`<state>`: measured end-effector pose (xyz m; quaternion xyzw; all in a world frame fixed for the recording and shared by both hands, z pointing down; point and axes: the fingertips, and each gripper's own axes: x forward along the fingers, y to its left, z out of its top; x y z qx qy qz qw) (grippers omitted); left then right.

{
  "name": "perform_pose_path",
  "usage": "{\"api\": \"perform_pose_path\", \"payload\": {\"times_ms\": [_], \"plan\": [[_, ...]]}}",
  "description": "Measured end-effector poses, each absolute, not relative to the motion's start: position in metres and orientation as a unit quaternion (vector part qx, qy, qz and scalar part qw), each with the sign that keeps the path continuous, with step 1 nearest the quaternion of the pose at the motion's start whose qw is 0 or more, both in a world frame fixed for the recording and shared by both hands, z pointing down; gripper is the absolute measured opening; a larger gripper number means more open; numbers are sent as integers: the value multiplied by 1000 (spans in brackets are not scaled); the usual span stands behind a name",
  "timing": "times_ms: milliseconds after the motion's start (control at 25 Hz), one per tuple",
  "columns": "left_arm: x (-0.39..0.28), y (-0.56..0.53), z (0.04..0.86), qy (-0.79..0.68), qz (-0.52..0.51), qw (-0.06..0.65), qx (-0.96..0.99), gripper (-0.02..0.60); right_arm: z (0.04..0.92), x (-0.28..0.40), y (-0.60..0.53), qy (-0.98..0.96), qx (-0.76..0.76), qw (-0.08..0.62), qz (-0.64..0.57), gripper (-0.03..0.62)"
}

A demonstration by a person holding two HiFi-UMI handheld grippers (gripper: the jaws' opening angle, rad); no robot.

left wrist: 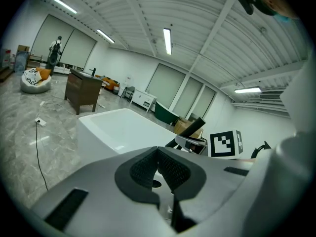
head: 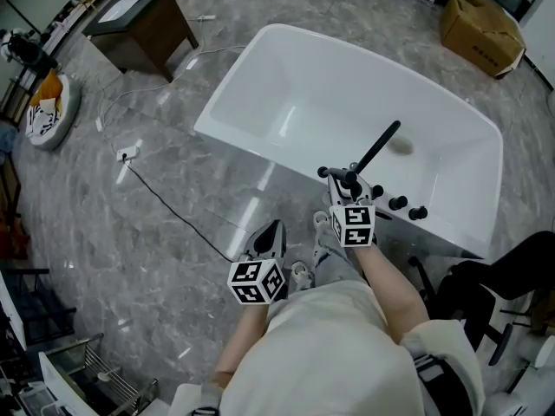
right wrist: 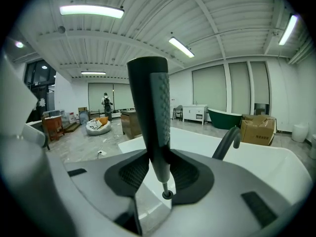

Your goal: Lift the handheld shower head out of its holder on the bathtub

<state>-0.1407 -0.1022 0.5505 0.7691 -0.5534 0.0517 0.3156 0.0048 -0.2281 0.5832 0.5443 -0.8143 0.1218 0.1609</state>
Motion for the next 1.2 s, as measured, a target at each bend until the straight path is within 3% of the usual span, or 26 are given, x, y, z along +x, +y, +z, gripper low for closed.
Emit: {"api": "perform_pose_path", "payload": {"times_ms": [1200], "plan": [[-127,-78,501,-544,33,238,804,20,398,14,-134,-868,497,18,-12,141]]}}
